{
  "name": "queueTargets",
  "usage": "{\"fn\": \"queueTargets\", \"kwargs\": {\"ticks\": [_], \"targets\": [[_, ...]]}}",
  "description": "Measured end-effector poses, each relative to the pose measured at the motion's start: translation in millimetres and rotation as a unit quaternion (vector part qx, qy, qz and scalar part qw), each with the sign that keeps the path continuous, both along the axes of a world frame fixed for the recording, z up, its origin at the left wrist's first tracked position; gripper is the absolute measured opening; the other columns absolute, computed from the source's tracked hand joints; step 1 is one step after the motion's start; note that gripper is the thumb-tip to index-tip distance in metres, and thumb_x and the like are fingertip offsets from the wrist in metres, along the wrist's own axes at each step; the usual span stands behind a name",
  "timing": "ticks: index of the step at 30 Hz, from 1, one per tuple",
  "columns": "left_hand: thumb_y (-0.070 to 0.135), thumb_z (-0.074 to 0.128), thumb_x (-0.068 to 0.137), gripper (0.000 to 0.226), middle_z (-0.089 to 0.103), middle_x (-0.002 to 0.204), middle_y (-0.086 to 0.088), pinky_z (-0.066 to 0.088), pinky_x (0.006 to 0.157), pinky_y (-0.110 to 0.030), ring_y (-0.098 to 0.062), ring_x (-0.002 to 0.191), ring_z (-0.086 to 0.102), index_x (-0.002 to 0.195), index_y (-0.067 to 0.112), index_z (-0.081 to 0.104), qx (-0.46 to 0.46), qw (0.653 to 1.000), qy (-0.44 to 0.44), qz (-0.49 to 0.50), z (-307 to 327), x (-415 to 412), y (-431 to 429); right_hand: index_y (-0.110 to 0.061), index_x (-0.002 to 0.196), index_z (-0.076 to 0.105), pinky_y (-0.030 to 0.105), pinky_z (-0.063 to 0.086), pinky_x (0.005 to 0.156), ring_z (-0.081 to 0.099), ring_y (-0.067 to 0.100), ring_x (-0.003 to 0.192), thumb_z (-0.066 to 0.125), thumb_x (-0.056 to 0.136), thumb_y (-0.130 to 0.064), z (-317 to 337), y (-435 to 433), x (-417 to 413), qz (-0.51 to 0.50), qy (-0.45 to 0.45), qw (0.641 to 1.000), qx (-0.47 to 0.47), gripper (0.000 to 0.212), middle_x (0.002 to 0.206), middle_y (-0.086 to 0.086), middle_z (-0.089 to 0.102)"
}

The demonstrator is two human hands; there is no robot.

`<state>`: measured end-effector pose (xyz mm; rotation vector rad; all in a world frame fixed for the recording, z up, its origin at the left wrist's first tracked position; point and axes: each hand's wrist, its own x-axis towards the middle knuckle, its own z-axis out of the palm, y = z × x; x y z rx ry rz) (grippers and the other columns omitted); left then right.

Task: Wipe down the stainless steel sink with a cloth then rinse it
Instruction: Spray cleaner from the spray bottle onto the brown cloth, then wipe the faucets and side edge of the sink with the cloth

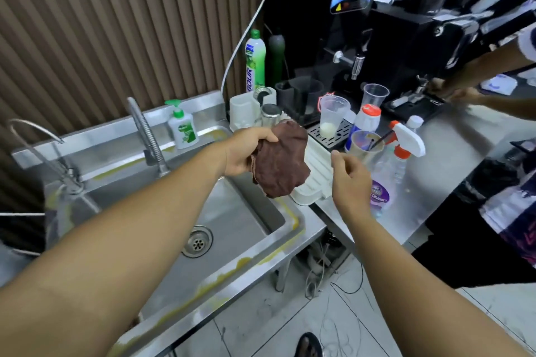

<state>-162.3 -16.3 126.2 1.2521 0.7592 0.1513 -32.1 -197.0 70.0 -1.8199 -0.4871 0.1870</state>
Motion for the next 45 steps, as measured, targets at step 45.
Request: {"fn": "queueTargets", "kwargs": {"ticks": [45], "targets": [[0.019,0.049,0.105,0.026,0.074,0.109,-0.017,0.057,0.055,-0.03,-0.022,0.08,0.075,0.118,0.008,0.068,-0.109,0.786,-0.139,0.592,-97,-222,96,-0.01,0.077,0.061,0.041,0.043,0.078,0.059,0.039,0.096,0.037,0.104,-0.048,6,253,-134,0.29,-0.007,0.949,-0.127,0.052,0.093,0.015,0.064]]}}
